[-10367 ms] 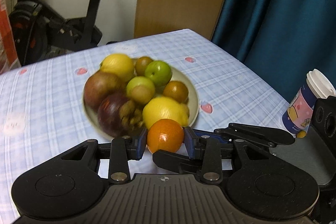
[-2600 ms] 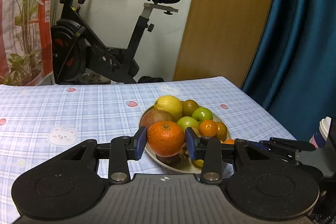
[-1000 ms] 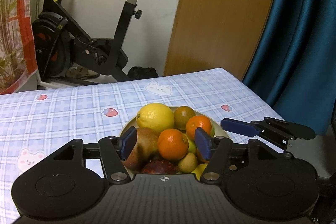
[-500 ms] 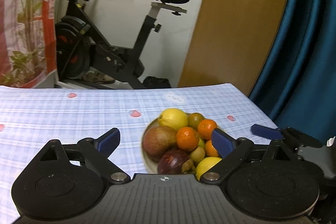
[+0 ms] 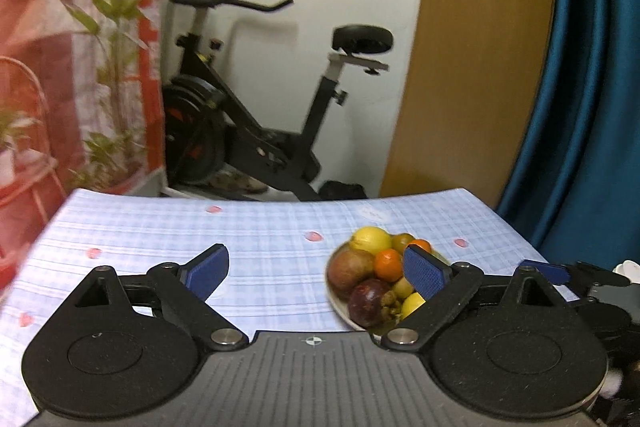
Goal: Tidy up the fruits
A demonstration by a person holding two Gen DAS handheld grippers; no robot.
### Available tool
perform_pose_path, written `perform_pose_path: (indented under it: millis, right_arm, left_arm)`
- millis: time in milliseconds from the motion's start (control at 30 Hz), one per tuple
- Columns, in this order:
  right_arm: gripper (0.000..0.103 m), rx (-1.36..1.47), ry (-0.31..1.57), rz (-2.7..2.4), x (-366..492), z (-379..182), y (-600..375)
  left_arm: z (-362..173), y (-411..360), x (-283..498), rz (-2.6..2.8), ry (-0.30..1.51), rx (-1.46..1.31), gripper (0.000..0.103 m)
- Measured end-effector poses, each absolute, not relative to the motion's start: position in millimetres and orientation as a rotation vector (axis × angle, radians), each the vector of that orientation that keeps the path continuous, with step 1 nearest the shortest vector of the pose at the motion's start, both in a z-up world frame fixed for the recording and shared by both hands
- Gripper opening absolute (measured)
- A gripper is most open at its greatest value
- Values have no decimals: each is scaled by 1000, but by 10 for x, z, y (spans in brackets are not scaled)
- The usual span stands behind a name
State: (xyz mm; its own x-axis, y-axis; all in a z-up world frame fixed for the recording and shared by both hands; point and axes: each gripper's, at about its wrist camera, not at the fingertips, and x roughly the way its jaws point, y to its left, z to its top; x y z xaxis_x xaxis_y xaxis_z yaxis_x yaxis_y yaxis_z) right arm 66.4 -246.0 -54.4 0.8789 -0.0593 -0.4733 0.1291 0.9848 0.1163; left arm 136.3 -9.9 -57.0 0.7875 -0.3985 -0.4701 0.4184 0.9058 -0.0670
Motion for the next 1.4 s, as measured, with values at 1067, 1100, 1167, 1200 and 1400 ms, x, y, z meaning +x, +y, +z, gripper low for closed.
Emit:
perform_pose_path:
  millis: [1067,1100,1167,1200,1400]
  right_arm:
    - [103,78,419,-108,131,490,-1912]
    - [103,76,419,-106,129,499,-1906]
    - [103,72,420,-105,132,510,-1893]
    - [103,71,420,-105,133,516,-1887]
    - [103,74,425,-107,136,517,-1881]
  left_arm:
    - [295,174,405,-216,310,96,103]
    - [291,172,416,-213,310,96,103]
    - [279,164,413,-210,312,96,103]
    - [278,162,419,-210,314,95,103]
    - [265,153,428,-201,322,99,103]
